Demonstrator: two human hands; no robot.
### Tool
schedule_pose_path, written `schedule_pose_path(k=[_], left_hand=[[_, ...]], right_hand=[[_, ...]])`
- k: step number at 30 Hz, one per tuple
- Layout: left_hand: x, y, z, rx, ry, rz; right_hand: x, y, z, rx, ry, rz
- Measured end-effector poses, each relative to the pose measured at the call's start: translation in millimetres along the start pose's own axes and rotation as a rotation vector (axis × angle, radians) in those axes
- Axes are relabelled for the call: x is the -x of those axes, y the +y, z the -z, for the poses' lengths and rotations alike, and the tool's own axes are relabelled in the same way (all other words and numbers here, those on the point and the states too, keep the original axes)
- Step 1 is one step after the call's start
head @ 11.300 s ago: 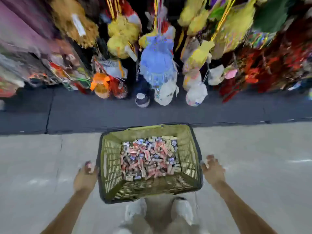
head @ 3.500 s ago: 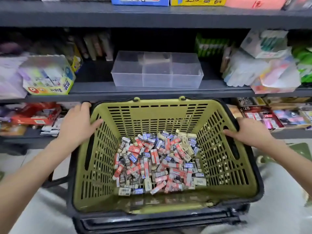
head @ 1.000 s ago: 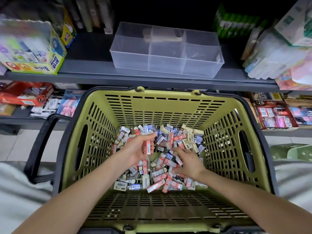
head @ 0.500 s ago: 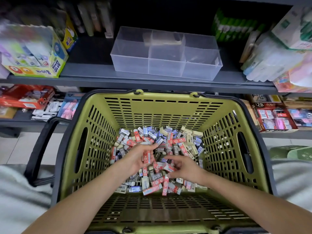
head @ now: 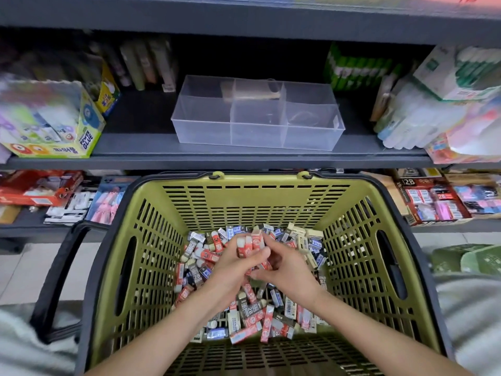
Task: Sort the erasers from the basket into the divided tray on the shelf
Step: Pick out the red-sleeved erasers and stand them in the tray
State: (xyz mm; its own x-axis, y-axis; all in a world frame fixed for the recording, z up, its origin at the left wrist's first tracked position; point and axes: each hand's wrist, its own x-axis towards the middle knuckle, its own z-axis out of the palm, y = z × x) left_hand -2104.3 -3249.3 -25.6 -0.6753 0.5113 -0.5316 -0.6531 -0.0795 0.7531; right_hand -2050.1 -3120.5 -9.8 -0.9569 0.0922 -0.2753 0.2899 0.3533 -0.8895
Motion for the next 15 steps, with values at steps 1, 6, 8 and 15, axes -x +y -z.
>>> schedule_pose_path(k=[1,6,8,15], left_hand=[[1,0,-2,-0.071,0.022,-0.037],[-1,-1,-1,-0.211,0.134,-0.110],[-1,2,1,-0.153,0.105,-0.085],[-1,8,6,0.019,0.008,-0.001]], right_hand=[[-2,-2,0,-0.010,-0.001,0.019],[-6,-4,6,-0.185,-0.068,-0.049],[-7,-2,14,-0.356,-0.110,-0.129],[-7,2,19,-0.423,-0.105,-0.166]])
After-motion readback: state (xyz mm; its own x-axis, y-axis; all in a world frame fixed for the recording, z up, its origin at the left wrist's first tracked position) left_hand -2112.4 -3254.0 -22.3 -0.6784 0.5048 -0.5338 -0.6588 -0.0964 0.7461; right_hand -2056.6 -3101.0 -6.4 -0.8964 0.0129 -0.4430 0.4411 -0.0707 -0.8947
